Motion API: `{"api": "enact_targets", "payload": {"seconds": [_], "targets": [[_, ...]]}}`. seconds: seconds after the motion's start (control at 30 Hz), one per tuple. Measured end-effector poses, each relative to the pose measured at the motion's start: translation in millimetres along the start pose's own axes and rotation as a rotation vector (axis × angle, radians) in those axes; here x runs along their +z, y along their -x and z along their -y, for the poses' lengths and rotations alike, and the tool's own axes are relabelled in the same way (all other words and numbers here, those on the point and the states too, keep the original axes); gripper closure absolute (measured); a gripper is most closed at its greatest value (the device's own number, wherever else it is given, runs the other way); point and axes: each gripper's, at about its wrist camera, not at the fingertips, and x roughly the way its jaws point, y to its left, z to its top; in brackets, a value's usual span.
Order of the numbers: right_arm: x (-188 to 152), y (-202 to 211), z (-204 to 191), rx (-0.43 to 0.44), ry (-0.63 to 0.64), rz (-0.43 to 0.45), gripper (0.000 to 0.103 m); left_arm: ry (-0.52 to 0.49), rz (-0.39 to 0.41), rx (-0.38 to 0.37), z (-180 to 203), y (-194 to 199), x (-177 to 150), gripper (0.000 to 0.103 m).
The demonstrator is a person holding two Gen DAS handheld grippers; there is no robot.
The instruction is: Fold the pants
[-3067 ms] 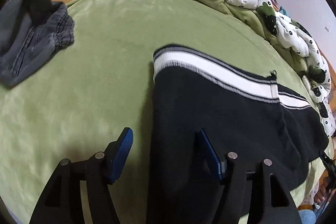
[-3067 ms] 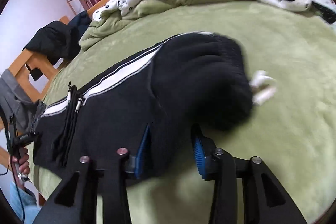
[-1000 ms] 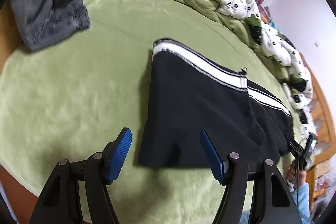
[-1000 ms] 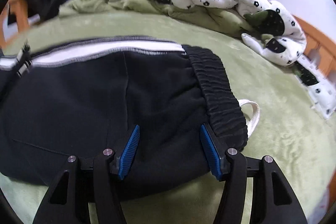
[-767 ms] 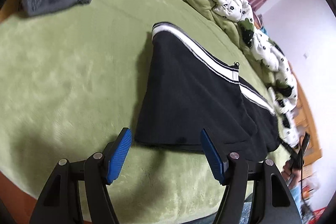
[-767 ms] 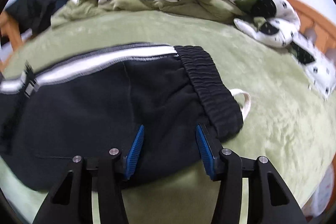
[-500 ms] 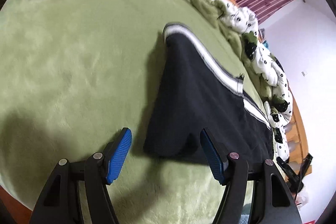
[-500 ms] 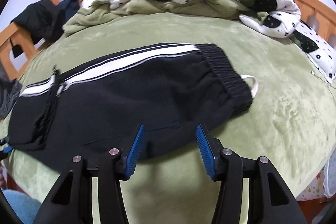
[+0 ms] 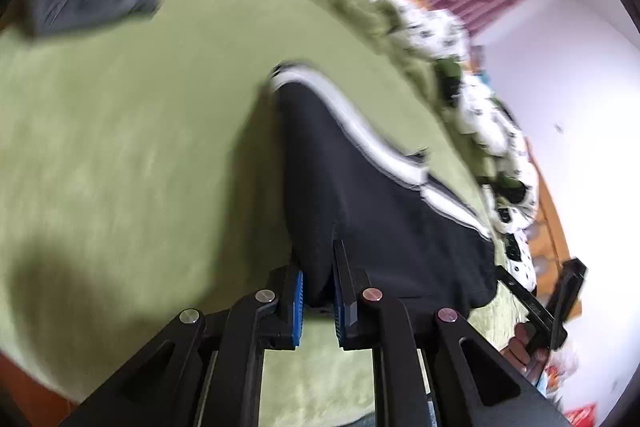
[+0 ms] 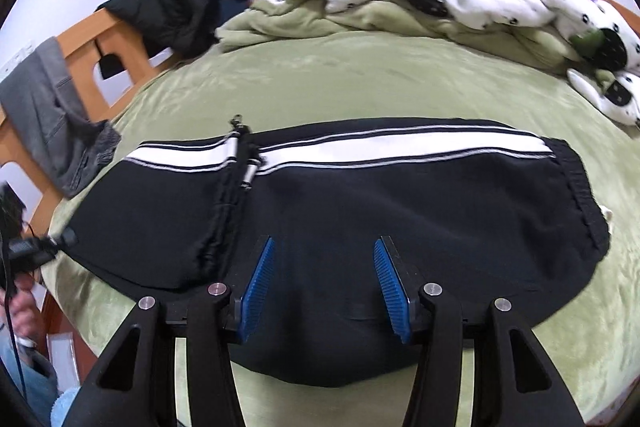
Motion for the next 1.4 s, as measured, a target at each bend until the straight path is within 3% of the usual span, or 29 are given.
{"api": "enact_targets", "payload": {"seconds": [0.07,0.13,0.17,0.23,0.3,0.43,0.57,0.7,0.8,0.83,0.87,0.9,0.93,1.0,1.07,1.13,1.17,1.23,1.3,1.4], "targets": [[-2.3,-1.8,-1.9,0.004,0.007,-0.009,0.052,0.074,-0.070,0.078,-25.3,-22.1,-8.4,0.087],[-3.5,-3.7,0.7,0.008,-0.001,-0.025,0.052,0.128,-0.073,0.036,-41.1,-24.9,-12.9,0.077],[-4.3,-3.0,3.8,0.008,-0.010,-0.027,0.052,0.096,-0.058,0.047,-37.4,-18.4,-12.0,0.075],[-4.4,-0.5,10.4,0.010,-0.032,-0.022,0.052,-0.036,0.028,0.160,-17.2,1.0,-7.1,0.059],[-4.0,1.8,15.0,0.007,-0.046,-0.016,0.052,-0.120,0.096,0.167,1.5,12.6,3.3,0.046],[-2.8,2.0,13.4,0.022,-0.059,0.003,0.052,-0.152,0.120,0.064,20.4,1.5,46.6,0.045],[-1.4,-6.1,10.3,0.096,-0.128,0.005,0.052,-0.167,0.101,0.090,16.5,-39.8,92.6,0.045],[-3.8,-10.8,5.3,0.154,-0.135,-0.025,0.052,-0.137,0.013,0.061,4.2,-80.9,131.4,0.045],[-4.3,-11.9,7.3,0.166,-0.125,-0.035,0.052,-0.194,-0.053,0.121,-4.8,-113.1,141.0,0.043],[-4.5,-14.6,10.3,0.173,-0.133,-0.048,0.052,-0.187,-0.071,0.120,-9.6,-123.8,143.9,0.045],[-4.4,-17.7,14.0,0.175,-0.147,-0.060,0.052,-0.180,-0.067,0.094,-10.1,-126.3,146.2,0.054],[-4.0,-20.1,18.3,0.175,-0.167,-0.064,0.052,-0.187,-0.054,0.044,-6.9,-123.2,148.0,0.077],[-4.2,-21.6,22.6,0.178,-0.188,-0.063,0.052,-0.228,-0.015,0.043,2.9,-112.8,149.4,0.084],[-5.2,-24.2,30.5,0.196,-0.232,-0.063,0.052,-0.359,0.083,0.048,26.4,-90.0,147.0,0.085],[-7.0,-25.6,36.9,0.209,-0.265,-0.065,0.052,-0.438,0.141,0.084,36.4,-89.2,141.7,0.084],[-7.7,-26.6,40.5,0.215,-0.284,-0.062,0.052,-0.374,0.004,0.216,20.3,-130.5,148.6,0.077],[-8.1,-27.1,41.5,0.218,-0.290,-0.063,0.052,-0.314,-0.013,0.204,9.6,-136.3,151.1,0.075],[-9.4,-29.0,42.3,0.218,-0.296,-0.073,0.052,-0.254,0.034,0.176,5.1,-120.2,153.2,0.061],[-10.8,-28.2,40.3,0.216,-0.292,-0.073,0.052,-0.237,0.088,0.193,4.6,-96.9,149.0,0.046],[-9.2,-26.6,35.4,0.200,-0.271,-0.065,0.052,-0.210,0.073,0.157,8.5,-74.8,129.3,0.044]]}}
